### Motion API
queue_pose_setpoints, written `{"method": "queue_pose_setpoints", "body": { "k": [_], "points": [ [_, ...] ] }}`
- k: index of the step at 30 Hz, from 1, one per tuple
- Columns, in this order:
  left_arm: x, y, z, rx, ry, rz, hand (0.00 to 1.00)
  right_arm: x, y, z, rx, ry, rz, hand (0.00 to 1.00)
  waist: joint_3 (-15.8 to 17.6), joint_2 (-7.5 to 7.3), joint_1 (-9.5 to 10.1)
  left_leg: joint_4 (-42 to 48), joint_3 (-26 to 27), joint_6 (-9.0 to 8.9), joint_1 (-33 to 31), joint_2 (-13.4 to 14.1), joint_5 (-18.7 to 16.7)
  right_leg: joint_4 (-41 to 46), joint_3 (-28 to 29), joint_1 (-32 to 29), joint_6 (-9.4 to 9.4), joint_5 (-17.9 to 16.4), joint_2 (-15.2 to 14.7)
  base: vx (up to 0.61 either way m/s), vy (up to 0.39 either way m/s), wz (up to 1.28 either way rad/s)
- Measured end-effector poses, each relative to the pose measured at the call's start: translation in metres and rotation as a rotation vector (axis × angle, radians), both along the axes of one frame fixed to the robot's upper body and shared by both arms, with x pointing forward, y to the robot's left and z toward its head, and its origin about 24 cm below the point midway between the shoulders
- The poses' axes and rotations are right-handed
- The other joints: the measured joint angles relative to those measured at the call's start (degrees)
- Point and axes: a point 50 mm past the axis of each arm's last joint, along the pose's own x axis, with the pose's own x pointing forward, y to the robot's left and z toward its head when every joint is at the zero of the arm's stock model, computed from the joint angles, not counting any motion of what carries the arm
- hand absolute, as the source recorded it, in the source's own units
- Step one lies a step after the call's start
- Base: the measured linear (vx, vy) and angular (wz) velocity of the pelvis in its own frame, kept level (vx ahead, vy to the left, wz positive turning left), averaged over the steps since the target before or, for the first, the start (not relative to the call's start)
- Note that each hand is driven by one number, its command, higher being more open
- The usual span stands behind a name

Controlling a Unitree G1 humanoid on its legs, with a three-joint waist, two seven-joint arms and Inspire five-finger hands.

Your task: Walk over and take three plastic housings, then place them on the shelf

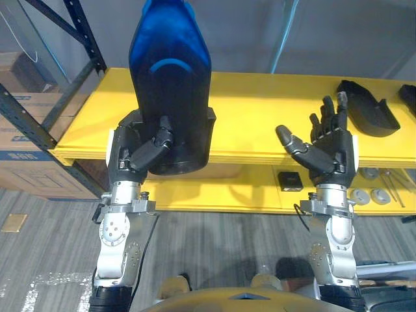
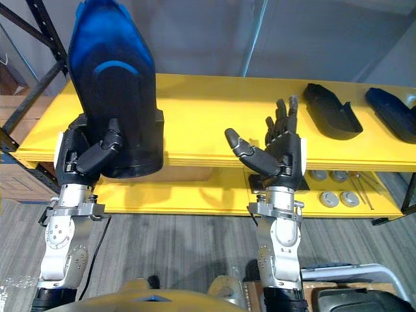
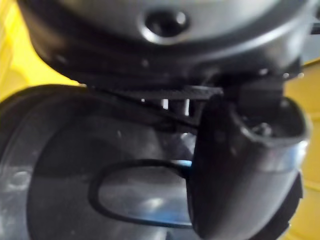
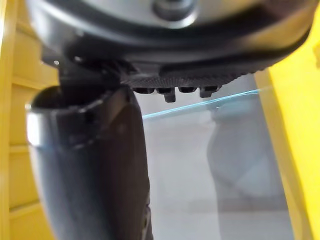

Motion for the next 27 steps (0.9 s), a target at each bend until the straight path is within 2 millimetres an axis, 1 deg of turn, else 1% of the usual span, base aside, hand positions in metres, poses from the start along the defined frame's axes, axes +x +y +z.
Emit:
{"method": "queue_pose_setpoints", "body": {
  "k": [1,2,3,4,5,6,7,8,9,10,11,12,13,14,15,16,18,22,24,26,27],
  "points": [
    [-0.002,0.002,-0.003,-0.021,0.015,0.002,0.00,0.000,0.006,0.002,0.000,-0.011,0.029,1.00,-1.08,-1.68,0.45,0.65,0.21,-1.84,-0.35,0.78,-0.31,-2.03,-0.36,-0.03,0.45,4.11,0.64,0.12,-0.539,-0.26],
    [-0.004,0.003,-0.007,-0.030,0.036,0.010,0.00,0.000,0.008,0.007,-0.013,-0.030,0.047,1.00,-2.08,-3.11,1.51,1.97,0.66,-3.86,-0.70,1.62,-1.03,-3.90,-1.22,0.55,4.47,3.80,0.84,0.13,-0.482,-0.27],
    [-0.004,0.003,-0.010,-0.046,0.048,0.022,0.00,0.002,0.007,0.010,-0.030,-0.042,0.054,1.00,-2.19,-2.39,1.71,3.13,0.53,-4.81,-1.39,2.78,-1.56,-5.45,-1.46,1.28,5.32,2.90,1.98,0.12,-0.449,-0.22],
    [-0.005,-0.001,-0.016,-0.075,0.069,0.030,0.00,0.005,0.003,0.016,-0.066,-0.060,0.061,1.00,-2.10,-0.19,1.46,4.85,-0.34,-5.56,-2.85,5.44,-1.94,-7.37,-2.19,2.00,4.87,2.80,4.54,0.08,-0.353,-0.02],
    [-0.007,-0.005,-0.022,-0.101,0.095,0.031,0.00,0.008,-0.004,0.023,-0.099,-0.081,0.069,1.00,-1.48,2.49,0.77,5.69,-1.28,-6.33,-3.83,8.05,-1.54,-7.61,-3.30,2.02,4.15,3.26,7.12,0.06,-0.307,0.09],
    [-0.006,-0.007,-0.025,-0.108,0.110,0.025,0.00,0.008,-0.009,0.024,-0.098,-0.084,0.065,1.00,-1.37,3.43,0.46,5.67,-1.21,-6.24,-4.00,8.93,-1.02,-7.49,-3.77,2.11,4.09,3.24,7.89,0.04,-0.234,0.22],
    [-0.006,-0.010,-0.031,-0.118,0.134,0.018,0.00,0.008,-0.016,0.025,-0.096,-0.079,0.044,1.00,-1.26,4.04,-0.50,5.71,0.10,-5.57,-3.87,9.70,-0.03,-7.50,-4.93,2.93,3.58,2.96,8.39,0.03,-0.188,0.32],
    [-0.004,-0.012,-0.035,-0.123,0.152,0.011,0.00,0.007,-0.023,0.024,-0.088,-0.074,0.013,1.00,-1.05,4.11,-1.35,5.79,2.00,-4.67,-3.23,9.98,0.59,-7.60,-5.97,4.22,3.00,2.62,8.41,0.03,-0.186,0.39],
    [-0.003,-0.015,-0.039,-0.138,0.168,-0.002,0.00,0.005,-0.030,0.024,-0.086,-0.073,-0.016,1.00,-0.57,3.89,-1.85,4.86,2.91,-4.63,-1.99,9.86,0.74,-7.65,-6.84,5.55,2.95,2.60,8.43,0.01,-0.118,0.28],
    [-0.003,-0.016,-0.040,-0.139,0.172,-0.003,0.00,0.004,-0.034,0.025,-0.080,-0.076,-0.029,1.00,-0.66,4.01,-1.91,3.60,2.74,-5.05,-1.04,9.49,0.97,-7.66,-6.90,5.92,2.85,2.54,8.26,0.00,-0.039,0.06],
    [-0.002,-0.016,-0.039,-0.134,0.171,0.001,0.00,0.003,-0.038,0.027,-0.078,-0.087,-0.046,1.00,-0.85,4.18,-1.80,0.14,2.58,-6.06,1.16,8.24,1.55,-7.66,-6.54,6.00,2.57,2.37,7.65,-0.01,0.007,-0.11],
    [0.001,-0.015,-0.036,-0.116,0.159,0.010,0.00,0.002,-0.038,0.027,-0.079,-0.092,-0.048,1.00,-0.57,3.55,-1.85,-2.60,3.15,-6.15,2.47,6.54,2.75,-7.84,-6.39,5.77,2.46,2.31,6.73,-0.04,0.031,-0.14],
    [0.003,-0.014,-0.033,-0.105,0.147,0.017,0.00,0.002,-0.038,0.026,-0.079,-0.089,-0.046,1.00,-0.36,2.99,-1.89,-4.24,3.31,-6.15,2.99,5.41,3.37,-8.03,-6.13,5.44,2.47,2.32,6.00,-0.06,0.040,-0.09],
    [0.005,-0.013,-0.031,-0.095,0.140,0.020,0.00,0.002,-0.036,0.025,-0.078,-0.084,-0.043,1.00,-0.49,2.58,-1.86,-5.15,3.70,-5.99,3.07,4.86,3.86,-8.27,-5.80,4.92,2.63,2.49,5.59,-0.08,0.066,-0.20],
    [0.007,-0.009,-0.028,-0.081,0.130,0.026,0.00,0.004,-0.030,0.023,-0.066,-0.079,-0.024,1.00,-0.44,2.15,-1.59,-6.87,4.98,-5.61,3.85,4.28,4.56,-9.35,-4.80,4.41,2.70,3.62,5.31,-0.08,0.075,-0.38],
    [0.008,-0.005,-0.026,-0.066,0.124,0.035,0.00,0.004,-0.023,0.020,-0.047,-0.072,-0.003,1.00,-0.59,1.87,-1.15,-7.82,6.14,-5.33,4.43,3.95,4.93,-10.94,-4.07,4.52,2.86,4.74,5.24,-0.07,0.068,-0.41],
    [0.012,0.000,-0.024,-0.053,0.114,0.046,0.00,0.004,-0.017,0.016,-0.023,-0.063,0.013,1.00,-0.77,1.50,-1.24,-8.61,6.98,-5.35,5.03,3.21,5.43,-12.88,-3.52,4.97,3.12,5.84,4.73,-0.05,0.055,-0.24],
    [0.022,0.004,-0.013,-0.042,0.069,0.053,0.00,-0.001,-0.014,0.008,-0.022,-0.027,-0.005,1.00,-1.03,1.09,-1.42,-8.86,8.36,-5.15,5.36,2.83,5.58,-14.83,-2.43,4.86,3.30,7.30,4.52,-0.04,0.030,-0.19],
    [0.026,0.004,-0.009,-0.040,0.063,0.049,0.00,-0.004,-0.013,0.002,-0.018,-0.002,-0.014,1.00,-1.70,1.23,-2.25,-9.60,9.62,-5.14,6.31,2.64,5.64,-15.56,-1.30,4.89,3.33,7.82,4.55,-0.01,0.012,-0.27],
    [0.034,0.003,-0.008,-0.033,0.064,0.021,0.00,-0.007,-0.015,-0.001,-0.014,0.015,-0.028,1.00,-1.88,1.35,-2.53,-9.87,10.31,-5.11,7.04,2.46,5.66,-15.79,-0.13,4.86,3.45,8.09,4.56,0.01,0.017,-0.26],
    [0.040,0.003,-0.007,-0.020,0.072,0.010,0.00,-0.008,-0.016,-0.002,-0.015,0.019,-0.028,1.00,-1.88,1.35,-3.40,-9.96,10.75,-5.11,7.23,2.38,5.66,-15.79,0.34,4.83,3.48,8.24,4.55,0.01,0.022,-0.26]
  ]
}}
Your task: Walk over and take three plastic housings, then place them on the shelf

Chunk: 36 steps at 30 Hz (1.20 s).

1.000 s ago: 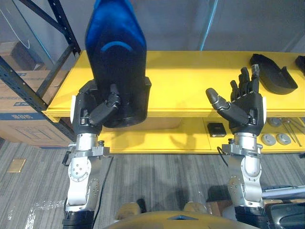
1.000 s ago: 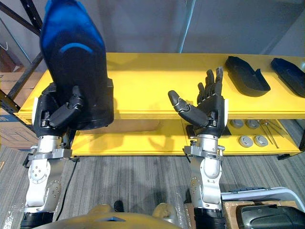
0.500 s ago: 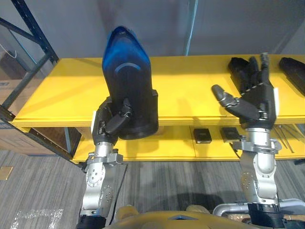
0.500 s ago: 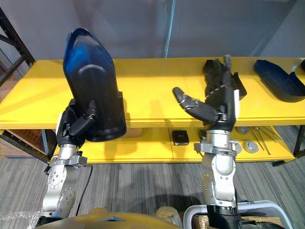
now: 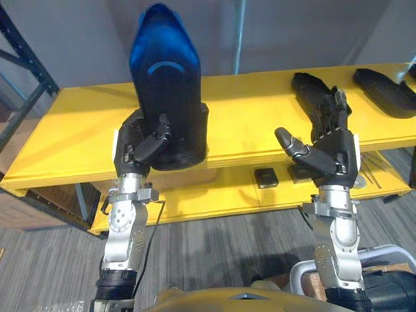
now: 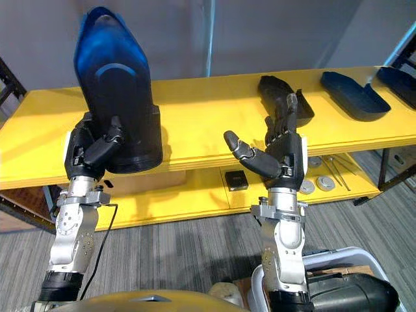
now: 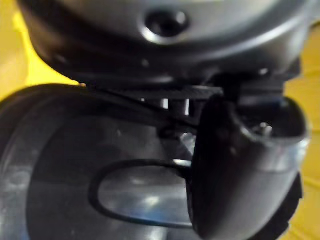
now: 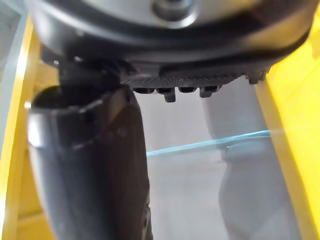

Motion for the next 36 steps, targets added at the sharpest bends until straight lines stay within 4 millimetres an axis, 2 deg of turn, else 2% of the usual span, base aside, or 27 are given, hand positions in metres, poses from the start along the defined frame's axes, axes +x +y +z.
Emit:
{"method": "queue_pose_setpoints", "body": {
  "k": [9,12,13,17,20,26,30,35,36],
  "points": [
    [0.041,0.006,-0.006,-0.050,0.124,-0.044,0.00,-0.005,0.000,-0.007,-0.046,0.042,0.065,1.00,-0.25,0.32,-4.04,-1.31,5.40,0.04,1.77,-0.53,0.00,-1.14,5.60,-2.42,0.26,2.04,0.37,-0.03,0.014,-0.32],
    [0.061,0.020,-0.005,-0.102,0.183,-0.003,0.00,-0.006,-0.001,-0.009,-0.089,0.060,0.116,1.00,-0.62,1.16,-5.78,-2.08,7.58,0.21,2.66,-1.10,0.08,-2.14,8.04,-3.10,0.53,3.16,0.33,-0.03,0.022,-0.35],
    [0.068,0.025,-0.003,-0.122,0.196,0.026,0.00,-0.008,-0.001,-0.011,-0.093,0.071,0.131,1.00,-0.70,1.27,-6.78,-2.20,7.79,0.22,2.80,-1.16,0.07,-2.17,8.31,-3.17,0.57,3.23,0.36,-0.02,0.009,-0.25],
    [0.084,0.041,0.015,-0.200,0.187,0.139,0.00,-0.011,0.002,-0.018,-0.077,0.116,0.195,1.00,-0.71,1.44,-8.25,-2.69,9.65,0.30,2.62,-1.41,0.15,-2.42,10.35,-4.83,0.72,4.00,0.61,-0.03,-0.005,-0.23],
    [0.096,0.044,0.025,-0.252,0.214,0.210,0.00,-0.011,0.006,-0.023,-0.095,0.151,0.249,1.00,-0.70,1.45,-9.32,-2.70,9.94,0.30,2.51,-1.60,0.13,-3.20,10.73,-4.97,0.76,4.43,0.38,-0.02,-0.004,-0.09],
    [0.101,0.043,0.014,-0.283,0.351,0.264,0.00,-0.008,0.026,-0.027,-0.094,0.180,0.362,1.00,-0.45,1.72,-10.52,-2.79,10.09,0.35,2.02,-2.04,0.13,-3.68,11.92,-5.99,1.04,5.06,0.30,-0.01,-0.008,-0.06],
    [0.100,0.042,0.002,-0.315,0.445,0.277,0.00,-0.008,0.035,-0.028,-0.093,0.201,0.420,1.00,1.07,2.47,-11.33,-2.76,9.98,0.41,1.66,-2.07,0.16,-3.67,11.94,-6.18,1.17,5.15,0.25,0.00,0.000,0.00],
    [0.108,0.034,0.014,-0.347,0.435,0.256,0.00,-0.005,0.052,-0.017,-0.103,0.166,0.500,1.00,5.17,2.56,-11.20,-2.21,9.43,0.89,-0.23,-2.05,0.55,-3.22,11.89,-7.84,1.24,5.55,0.20,-0.06,-0.033,0.05],
    [0.113,0.030,0.026,-0.358,0.405,0.242,0.00,-0.002,0.056,-0.013,-0.109,0.152,0.516,1.00,6.78,2.49,-11.09,-1.59,8.89,0.94,-0.75,-1.97,0.56,-2.67,11.67,-8.04,1.23,5.56,0.12,-0.06,-0.027,0.08]
  ]
}}
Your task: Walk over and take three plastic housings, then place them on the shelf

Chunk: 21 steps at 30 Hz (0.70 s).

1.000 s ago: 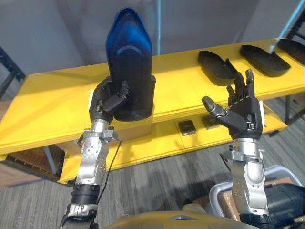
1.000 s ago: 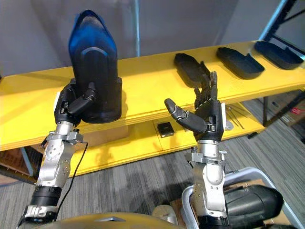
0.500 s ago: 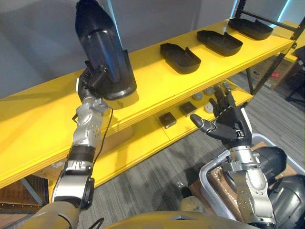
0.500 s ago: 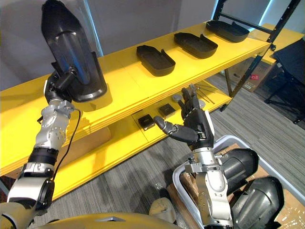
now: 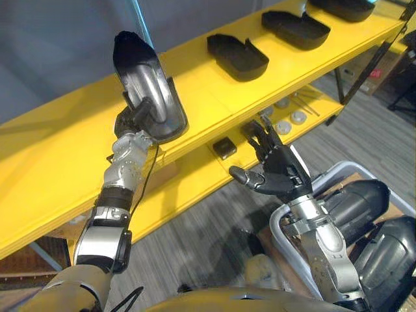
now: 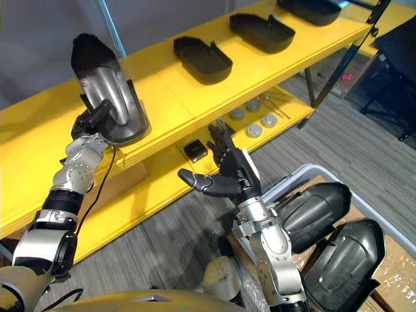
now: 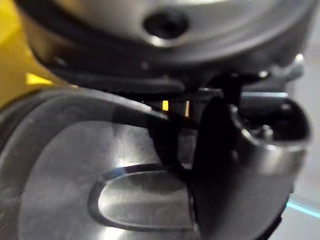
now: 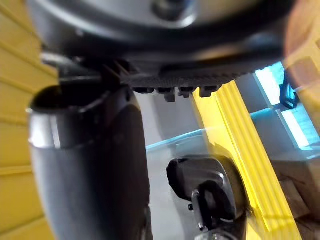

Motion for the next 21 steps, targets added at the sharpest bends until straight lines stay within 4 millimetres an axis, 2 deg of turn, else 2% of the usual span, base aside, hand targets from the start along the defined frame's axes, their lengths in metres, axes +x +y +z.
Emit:
{"method": "queue_pose_setpoints", "body": {
  "k": [5,6,9,21],
  "points": [
    [0.006,-0.006,0.029,-0.001,-0.104,-0.002,0.00,0.006,0.017,0.016,0.009,-0.063,0.077,1.00,3.41,-0.34,0.33,1.19,-1.12,0.38,-2.78,0.10,0.28,0.98,-0.67,-2.01,0.09,0.06,-0.32,-0.07,-0.022,0.13],
    [0.008,-0.009,0.039,-0.001,-0.139,-0.002,1.00,0.007,0.022,0.022,0.018,-0.084,0.090,1.00,4.40,-0.64,0.76,1.40,-1.20,0.45,-3.63,0.13,0.42,0.98,-0.67,-2.74,0.17,0.33,-0.34,-0.07,-0.021,0.07],
    [0.010,-0.014,0.056,0.001,-0.202,-0.007,1.00,0.009,0.031,0.033,0.032,-0.124,0.109,1.00,6.05,-1.29,1.49,2.47,-1.22,0.45,-5.71,0.64,0.56,0.89,-0.81,-4.18,0.06,0.80,-0.16,-0.06,-0.024,0.05],
    [0.008,-0.023,0.066,0.014,-0.253,-0.041,1.00,0.009,0.035,0.031,0.056,-0.096,0.063,1.00,7.66,-2.30,3.19,3.03,-1.39,0.36,-6.01,1.13,0.59,0.92,-1.36,-4.14,0.15,1.05,0.10,0.00,0.000,0.00]
  ]
}}
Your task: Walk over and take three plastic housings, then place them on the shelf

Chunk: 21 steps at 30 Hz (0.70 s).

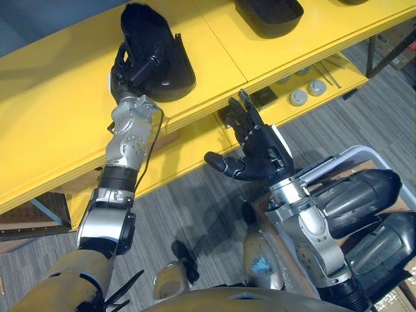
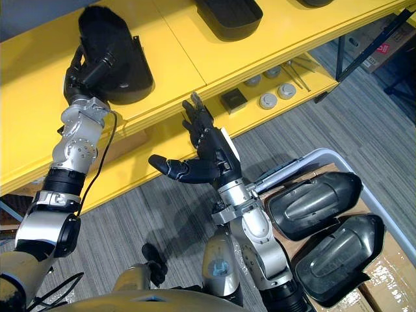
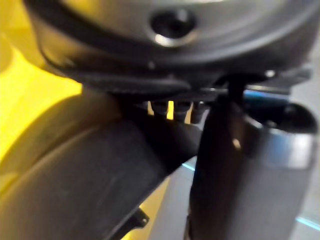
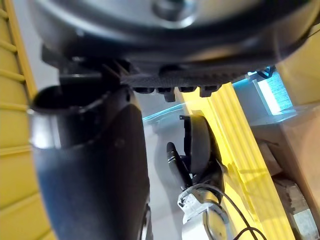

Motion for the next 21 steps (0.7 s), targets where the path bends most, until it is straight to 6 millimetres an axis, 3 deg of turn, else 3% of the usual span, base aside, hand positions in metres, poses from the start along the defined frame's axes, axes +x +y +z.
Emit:
{"method": "queue_pose_setpoints", "body": {
  "k": [8,14,17,21],
  "points": [
    [0.001,0.000,0.005,0.030,0.013,0.052,1.00,0.001,-0.001,0.000,0.005,0.007,-0.035,1.00,0.77,0.12,-0.06,0.05,-0.15,0.01,0.02,0.01,0.02,0.00,-0.03,-0.01,0.08,0.04,0.01,0.00,0.000,0.00],
    [0.003,0.001,0.014,0.076,0.049,0.199,1.00,-0.004,0.010,-0.004,0.010,0.028,0.011,1.00,0.87,0.12,-0.84,-0.13,0.30,-0.01,0.33,0.02,0.08,-0.02,0.14,0.00,0.12,0.06,0.09,0.00,0.004,-0.02],
    [0.001,0.012,0.016,0.174,0.102,0.387,1.00,-0.009,0.014,-0.009,0.011,0.045,0.038,1.00,0.84,0.15,-1.86,-0.51,0.89,-0.08,1.11,0.02,0.12,-0.08,0.57,0.15,0.11,0.08,0.26,0.00,0.003,-0.09],
    [-0.002,0.031,0.018,0.281,0.175,0.499,1.00,-0.015,0.011,-0.017,0.050,0.087,0.061,1.00,0.71,0.23,-2.04,-1.76,1.61,-0.34,3.35,0.04,0.27,-0.13,0.83,1.35,0.10,0.09,0.68,0.04,0.007,-0.13]
  ]
}}
